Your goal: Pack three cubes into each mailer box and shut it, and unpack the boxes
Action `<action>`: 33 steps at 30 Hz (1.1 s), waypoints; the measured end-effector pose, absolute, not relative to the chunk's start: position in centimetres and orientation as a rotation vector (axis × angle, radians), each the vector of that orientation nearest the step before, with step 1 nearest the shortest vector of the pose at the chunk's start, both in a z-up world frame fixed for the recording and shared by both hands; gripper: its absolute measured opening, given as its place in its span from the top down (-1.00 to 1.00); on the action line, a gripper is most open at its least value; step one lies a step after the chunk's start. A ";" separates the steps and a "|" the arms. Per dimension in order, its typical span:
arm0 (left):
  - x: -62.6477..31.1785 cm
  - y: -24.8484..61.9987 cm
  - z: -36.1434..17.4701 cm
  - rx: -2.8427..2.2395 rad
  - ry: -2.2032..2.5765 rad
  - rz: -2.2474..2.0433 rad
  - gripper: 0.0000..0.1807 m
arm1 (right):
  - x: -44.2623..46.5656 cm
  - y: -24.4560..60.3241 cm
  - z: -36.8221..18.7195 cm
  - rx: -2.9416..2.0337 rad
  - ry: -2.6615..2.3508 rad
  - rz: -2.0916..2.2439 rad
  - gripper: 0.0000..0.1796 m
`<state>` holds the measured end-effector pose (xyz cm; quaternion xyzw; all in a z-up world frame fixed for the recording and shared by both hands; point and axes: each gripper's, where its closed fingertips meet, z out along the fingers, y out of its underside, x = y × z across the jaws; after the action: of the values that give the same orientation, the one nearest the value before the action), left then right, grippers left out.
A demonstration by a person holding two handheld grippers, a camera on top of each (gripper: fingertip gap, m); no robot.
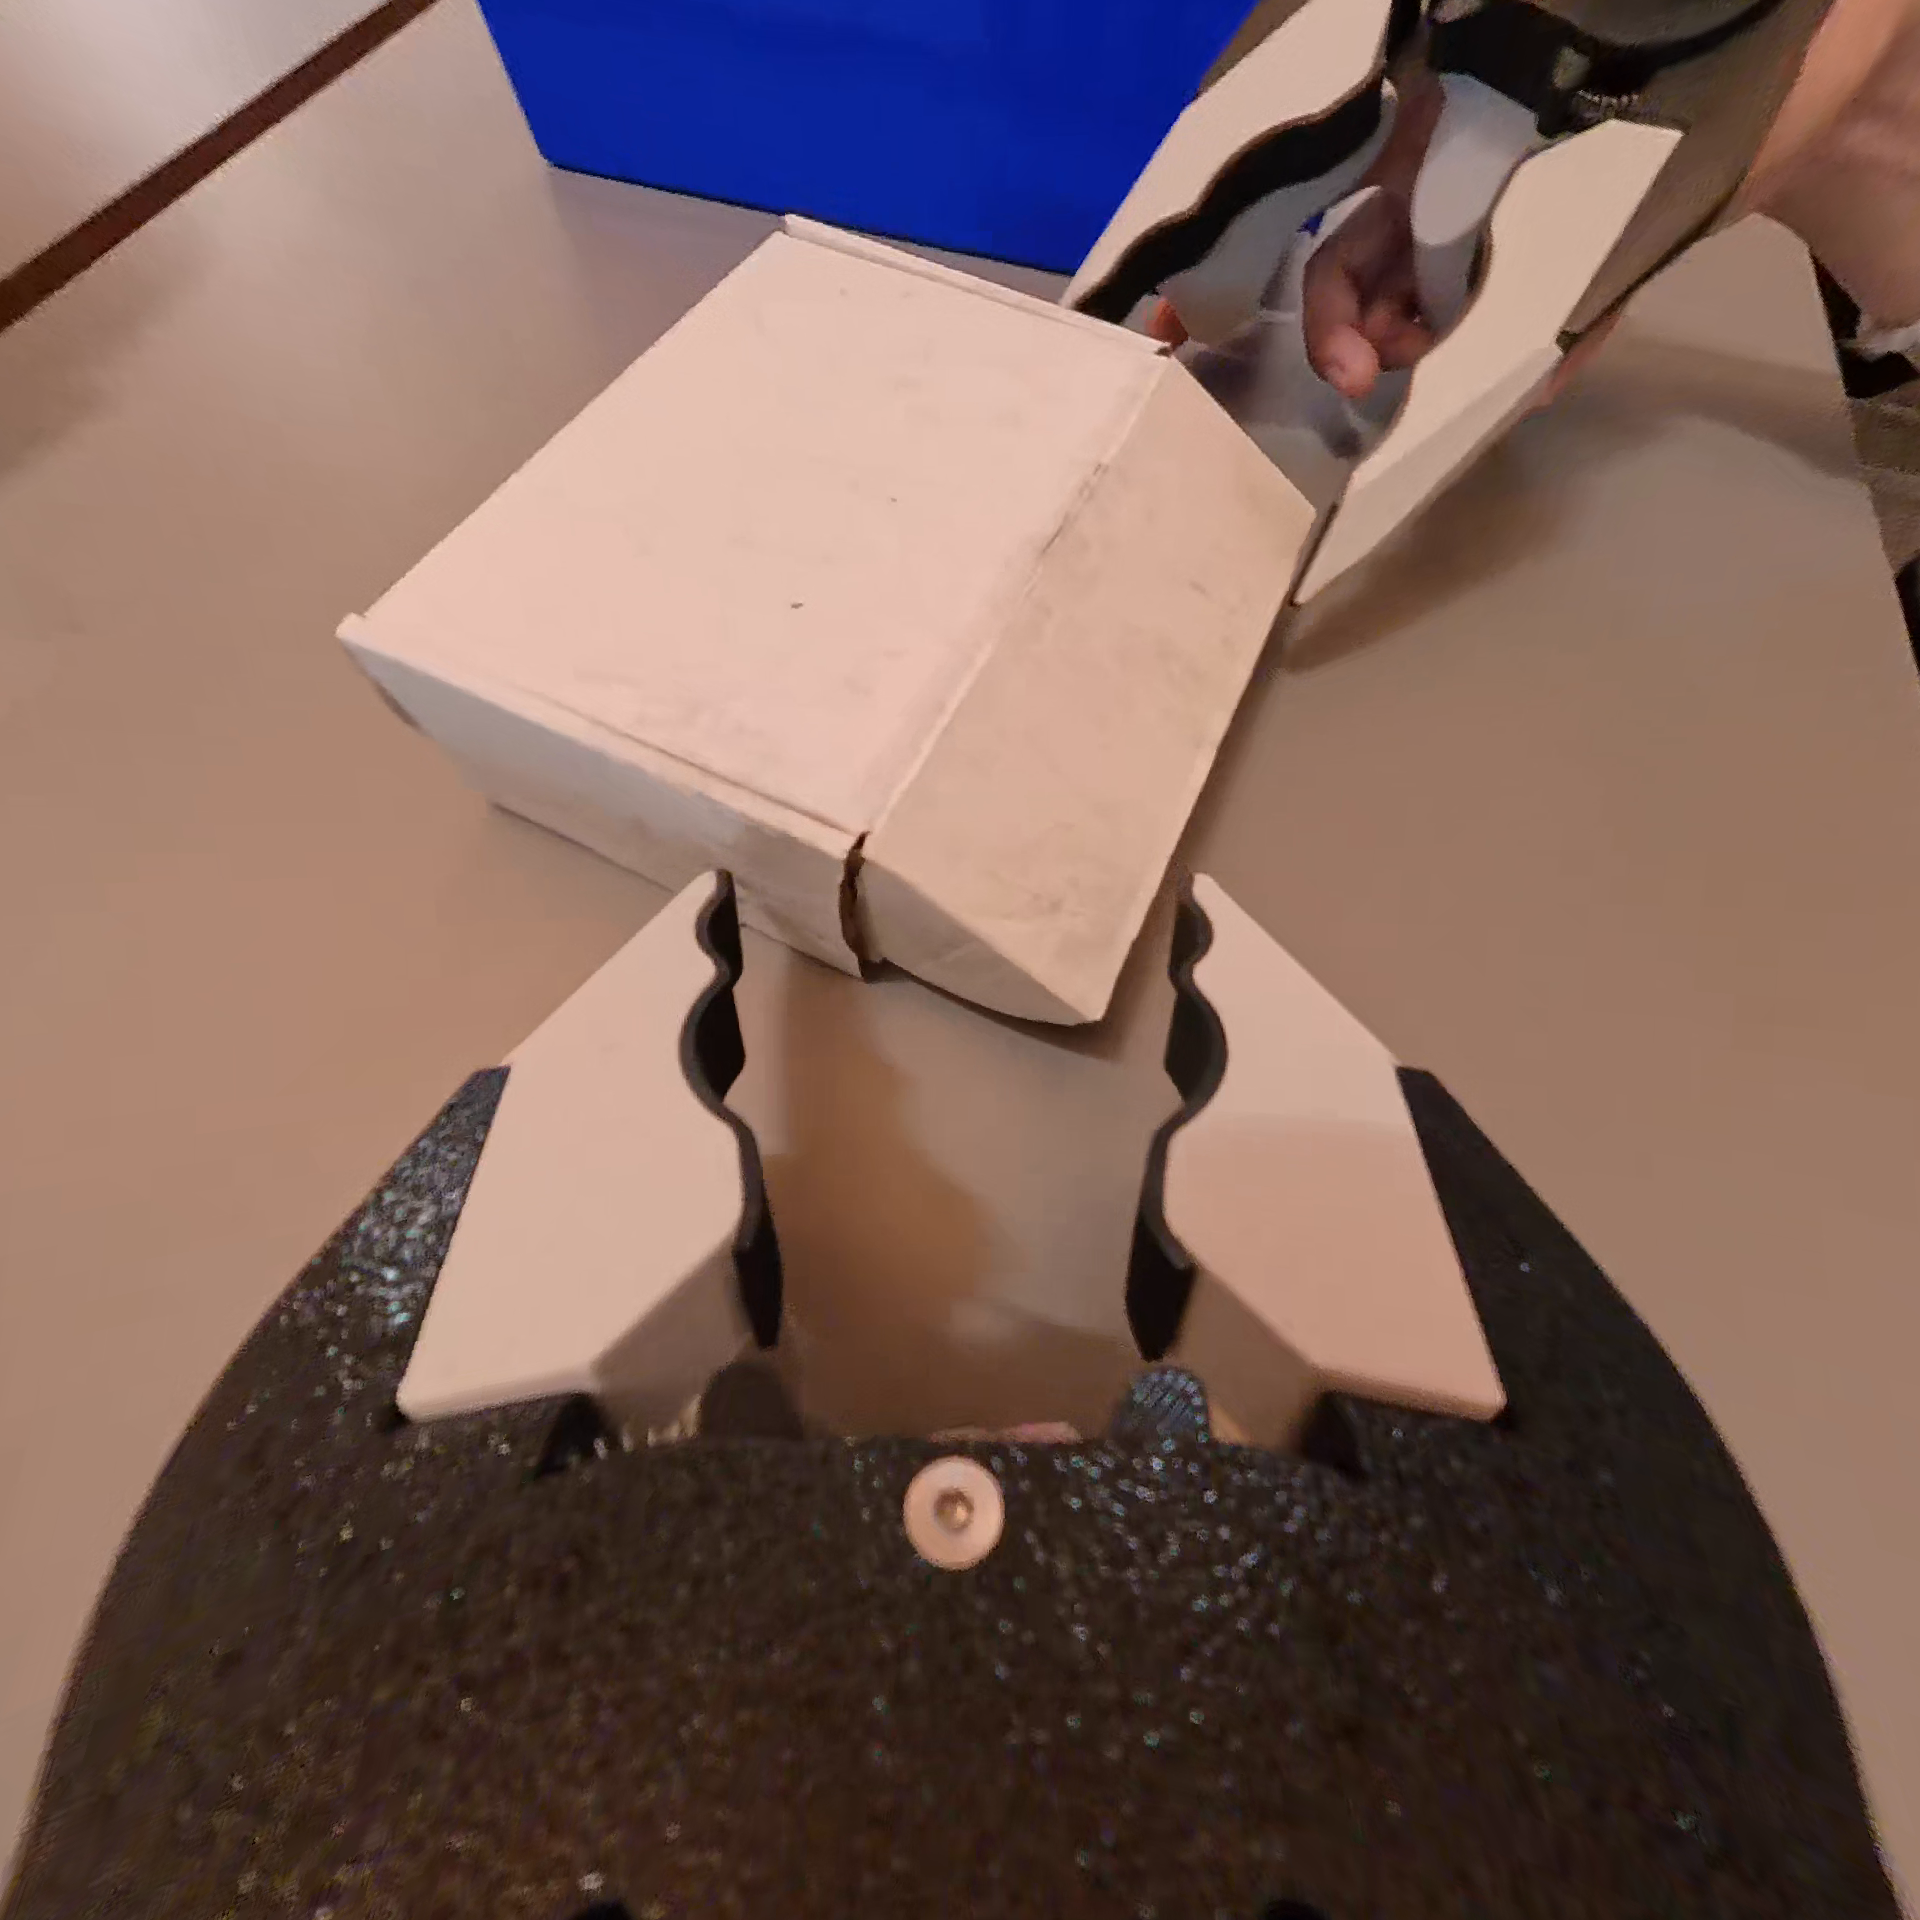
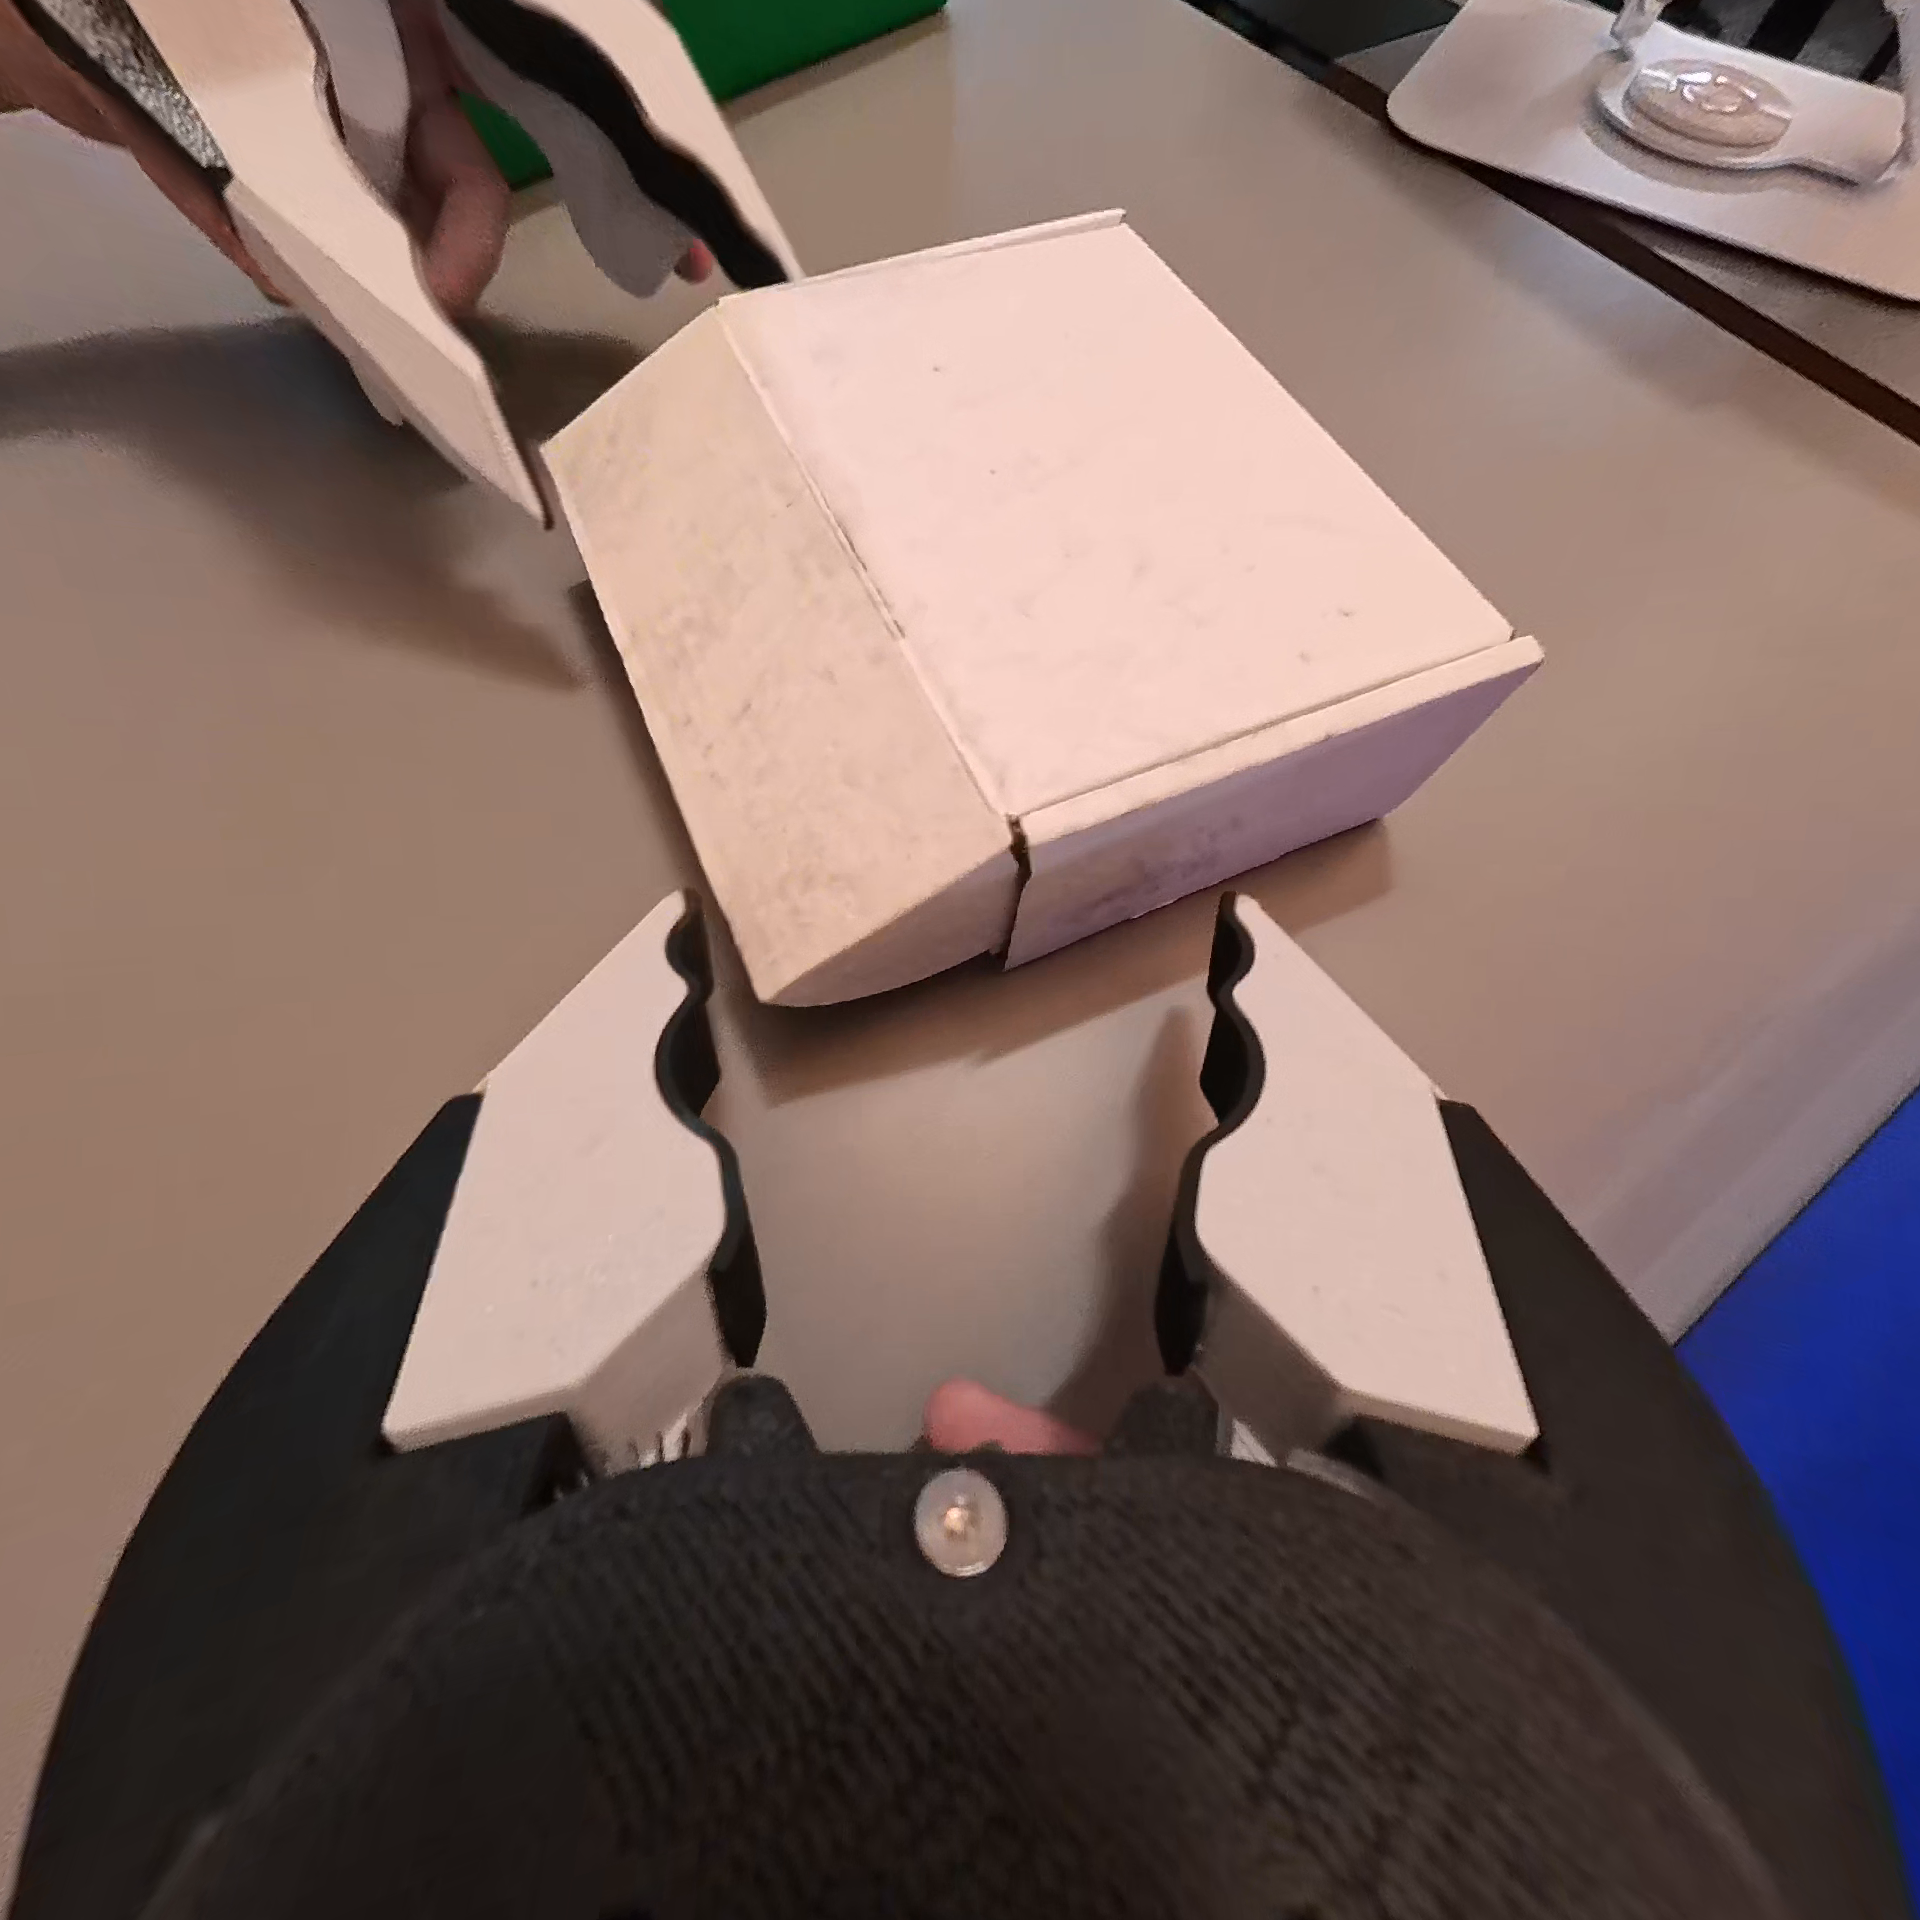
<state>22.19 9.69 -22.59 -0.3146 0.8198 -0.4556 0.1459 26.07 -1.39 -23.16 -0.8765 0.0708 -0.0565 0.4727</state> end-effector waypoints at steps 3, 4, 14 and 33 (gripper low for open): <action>22.4 9.7 -22.7 -0.905 2.361 -1.360 0.17 | 25.9 -1.1 -23.0 -2.136 0.179 -0.100 0.02; 22.6 9.8 -22.7 -0.910 2.350 -1.374 0.19 | 25.8 -1.1 -23.1 -2.138 0.177 -0.087 0.04; 24.2 10.5 -23.2 -0.815 2.303 -1.199 0.39 | 27.3 -0.7 -24.2 -2.225 0.138 -0.209 0.25; 24.7 11.7 -23.6 -0.881 2.332 -1.153 0.31 | 28.3 -1.4 -24.1 -2.289 0.199 -0.231 0.18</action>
<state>24.74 11.74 -23.56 -0.3144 0.8325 -0.4117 0.1962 28.34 -1.40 -24.09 -0.9067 0.0788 -0.0914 0.4043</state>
